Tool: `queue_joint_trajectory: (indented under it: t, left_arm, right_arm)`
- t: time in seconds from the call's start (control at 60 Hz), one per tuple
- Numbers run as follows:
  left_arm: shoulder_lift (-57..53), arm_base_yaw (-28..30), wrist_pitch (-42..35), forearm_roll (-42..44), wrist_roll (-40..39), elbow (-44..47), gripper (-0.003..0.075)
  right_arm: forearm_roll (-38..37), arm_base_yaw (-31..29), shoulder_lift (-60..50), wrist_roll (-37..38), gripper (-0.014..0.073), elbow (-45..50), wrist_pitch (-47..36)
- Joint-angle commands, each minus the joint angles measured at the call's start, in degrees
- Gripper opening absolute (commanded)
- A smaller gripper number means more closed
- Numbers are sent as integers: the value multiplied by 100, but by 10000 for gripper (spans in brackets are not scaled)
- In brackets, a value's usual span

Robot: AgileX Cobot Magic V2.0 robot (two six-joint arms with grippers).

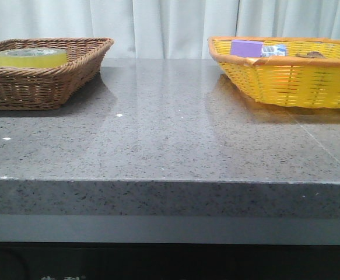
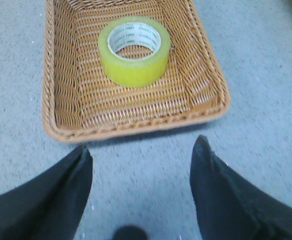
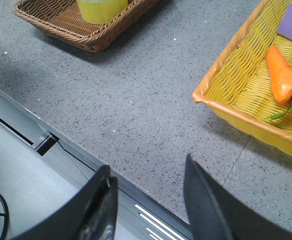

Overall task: Transfer tape with both arms
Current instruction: 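Open the left gripper and raise it away from the brown basket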

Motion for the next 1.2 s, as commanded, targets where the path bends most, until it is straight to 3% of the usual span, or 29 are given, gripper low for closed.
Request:
queue_joint_trajectory:
  t: [0.0,0.383,0.733,0.85,0.933,1.05,1.183]
  left_arm:
    - [-671,-29,-402,-117,3,327,430]
    - [-2428,-29,-220,-179,-8,1376,425]
    - [-2732,-29,-209,-179,-8,1483,418]
    - [-2732,-29,-209,-179,-8,1483,411]
    - [-2732,-29,-219,-179,-8,1483,349]
    - [-2732,-29,-229,-179,-8,1483,205]
    - [-2732,-29,-229,-179,-8,1483,69]
  right_arm:
    - [65,-18,-1,-9,348,-135,-367]
    - [126,-18,-1,-9,348,-135,-365]
    - [129,-18,-1,-9,348,-135,-308]
    - [129,-18,-1,-9,297,-135,-308]
    - [134,-18,-1,-9,206,-135,-308]
    - [134,-18,-1,-9,66,-135,-308]
    - [136,-18,-1,-9,-34,-135,-308]
